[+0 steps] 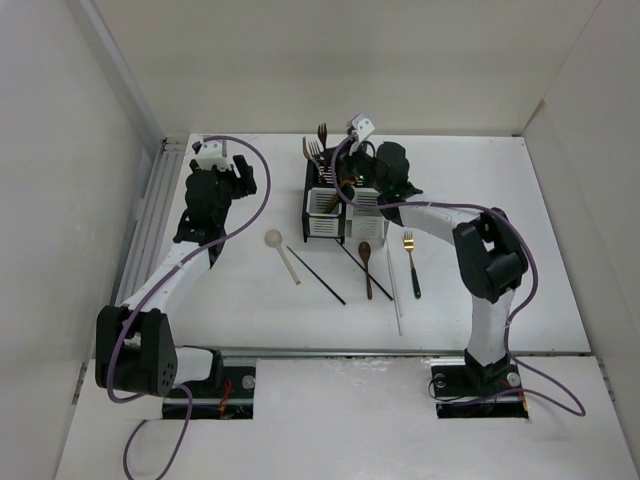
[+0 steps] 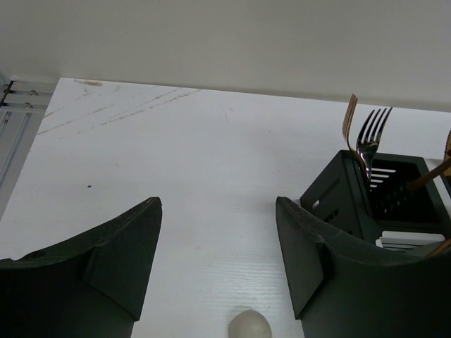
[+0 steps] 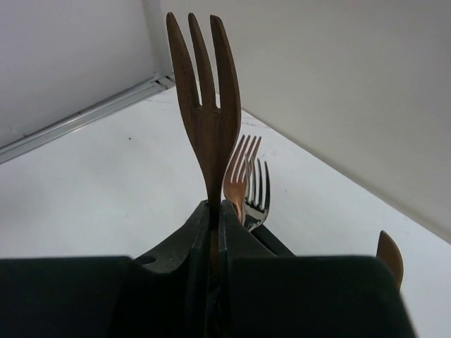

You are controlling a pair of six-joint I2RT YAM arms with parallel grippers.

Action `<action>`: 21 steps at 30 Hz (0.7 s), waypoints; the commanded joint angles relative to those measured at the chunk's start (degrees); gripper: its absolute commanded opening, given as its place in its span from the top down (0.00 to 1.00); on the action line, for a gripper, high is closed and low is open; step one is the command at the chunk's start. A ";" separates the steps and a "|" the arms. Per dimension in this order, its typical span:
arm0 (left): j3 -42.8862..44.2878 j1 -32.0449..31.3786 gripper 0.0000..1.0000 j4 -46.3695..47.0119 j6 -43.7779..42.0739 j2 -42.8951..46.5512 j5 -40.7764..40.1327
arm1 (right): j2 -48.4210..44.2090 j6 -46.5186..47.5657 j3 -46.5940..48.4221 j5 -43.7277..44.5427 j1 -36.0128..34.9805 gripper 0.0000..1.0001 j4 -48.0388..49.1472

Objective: Sort the eating utensils into containers

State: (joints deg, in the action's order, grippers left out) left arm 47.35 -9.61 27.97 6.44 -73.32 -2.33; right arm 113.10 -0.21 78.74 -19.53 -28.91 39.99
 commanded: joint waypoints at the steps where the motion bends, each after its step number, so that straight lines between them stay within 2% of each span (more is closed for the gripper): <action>1: -0.07 0.38 0.37 1.13 0.15 1.51 0.39 | 1.07 0.12 1.50 2.30 -0.36 0.88 -1.30; 3: -0.07 0.38 0.36 1.13 0.15 1.51 0.92 | 1.59 0.64 2.11 2.30 -0.36 0.80 -2.54; 4: -0.07 0.38 0.36 1.13 0.15 1.51 0.92 | 1.60 0.65 2.12 2.30 -0.36 0.72 -3.07; 8: -0.59 0.38 0.36 -0.01 0.15 1.51 0.92 | 1.08 1.78 1.59 2.83 -0.36 0.51 -3.60; 9: -0.60 0.38 0.36 -0.02 0.15 1.51 0.92 | 1.07 1.79 1.59 2.83 -0.36 0.48 -3.60; 12: -0.60 0.38 0.37 -1.59 1.38 1.51 2.32 | -0.07 2.49 1.07 2.83 -0.36 0.44 -3.60; 15: -0.07 0.38 0.41 -5.10 3.31 1.51 4.17 | -2.96 3.02 1.07 4.06 -0.36 0.44 -3.60; 21: -0.07 -0.23 0.43 -13.10 8.23 -1.03 7.07 | -12.19 4.16 0.02 15.38 -2.90 0.38 -3.60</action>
State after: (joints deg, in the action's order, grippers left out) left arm 47.33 -9.63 18.72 11.20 -73.56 2.42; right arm 109.12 3.01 78.43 -10.83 -29.89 32.77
